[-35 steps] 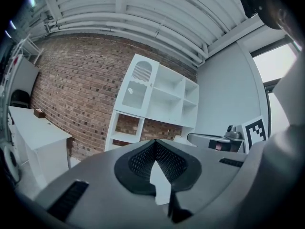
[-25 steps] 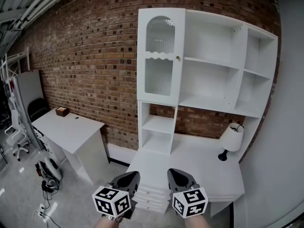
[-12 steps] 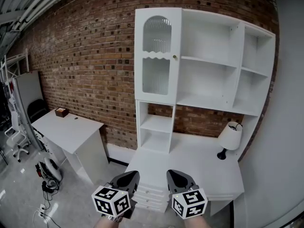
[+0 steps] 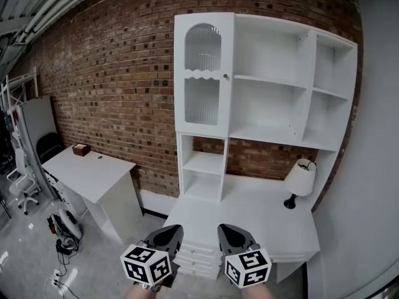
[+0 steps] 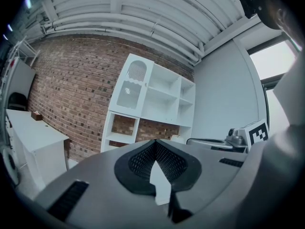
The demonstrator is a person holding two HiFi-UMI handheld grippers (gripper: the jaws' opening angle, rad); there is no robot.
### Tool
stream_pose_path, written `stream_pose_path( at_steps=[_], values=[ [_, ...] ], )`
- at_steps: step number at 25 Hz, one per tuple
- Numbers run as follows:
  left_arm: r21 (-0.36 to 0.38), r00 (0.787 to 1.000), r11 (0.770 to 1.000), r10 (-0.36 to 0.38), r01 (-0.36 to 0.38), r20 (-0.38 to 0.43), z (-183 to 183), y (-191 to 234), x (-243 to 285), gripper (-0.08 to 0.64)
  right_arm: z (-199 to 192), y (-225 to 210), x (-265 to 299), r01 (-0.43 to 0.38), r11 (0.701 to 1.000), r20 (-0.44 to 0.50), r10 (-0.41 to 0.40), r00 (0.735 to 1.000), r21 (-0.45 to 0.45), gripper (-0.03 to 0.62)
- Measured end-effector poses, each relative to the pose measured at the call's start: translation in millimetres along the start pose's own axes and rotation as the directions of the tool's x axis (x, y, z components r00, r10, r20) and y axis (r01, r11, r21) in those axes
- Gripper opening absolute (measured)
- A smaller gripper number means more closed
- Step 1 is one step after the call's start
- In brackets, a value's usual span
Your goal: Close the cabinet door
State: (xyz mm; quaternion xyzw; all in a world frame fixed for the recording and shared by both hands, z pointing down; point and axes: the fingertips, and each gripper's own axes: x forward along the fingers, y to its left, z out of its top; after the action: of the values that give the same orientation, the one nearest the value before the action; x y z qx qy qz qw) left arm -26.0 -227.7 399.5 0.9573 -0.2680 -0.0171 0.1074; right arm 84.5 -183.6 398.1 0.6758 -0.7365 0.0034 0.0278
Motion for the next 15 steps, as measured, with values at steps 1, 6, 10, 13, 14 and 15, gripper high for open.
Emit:
stream_pose_path(
  at_steps=[1,6,10,13,14,15],
  values=[
    [0.0,1.0,1.0,-0.001,0.001,-0.001,0.0,-1.1,0.2,0.008,-0.2,-0.4,-1.1,0.001,1.0,0.0,-0.001,1.0,0.001,0.026],
    [0.004,1.0,1.0,-0.013,0.013,-0.002,-0.1,-9.2,2.1,0.008,-0.7,-3.9,-8.1,0.01,1.0,0.002,-0.01,1.0,0.004,0.026],
    [0.008,1.0,1.0,-0.023,0.023,-0.002,0.9,-14.6,4.2,0.008,0.6,-6.9,-12.1,0.018,1.0,0.007,-0.018,1.0,0.005,0.026],
    [0.011,1.0,1.0,-0.028,0.028,-0.004,0.2,-19.1,4.7,0.008,0.9,-8.5,-14.5,0.02,1.0,0.01,-0.021,1.0,0.007,0.026],
    [0.011,1.0,1.0,-0.028,0.028,-0.005,-0.3,-20.5,4.8,0.008,0.6,-8.9,-15.4,0.02,1.0,0.009,-0.02,1.0,0.008,0.026],
    [0.011,1.0,1.0,-0.028,0.028,-0.005,-0.8,-21.9,5.0,0.008,0.2,-9.4,-16.3,0.018,1.0,0.008,-0.018,1.0,0.007,0.026]
  ],
)
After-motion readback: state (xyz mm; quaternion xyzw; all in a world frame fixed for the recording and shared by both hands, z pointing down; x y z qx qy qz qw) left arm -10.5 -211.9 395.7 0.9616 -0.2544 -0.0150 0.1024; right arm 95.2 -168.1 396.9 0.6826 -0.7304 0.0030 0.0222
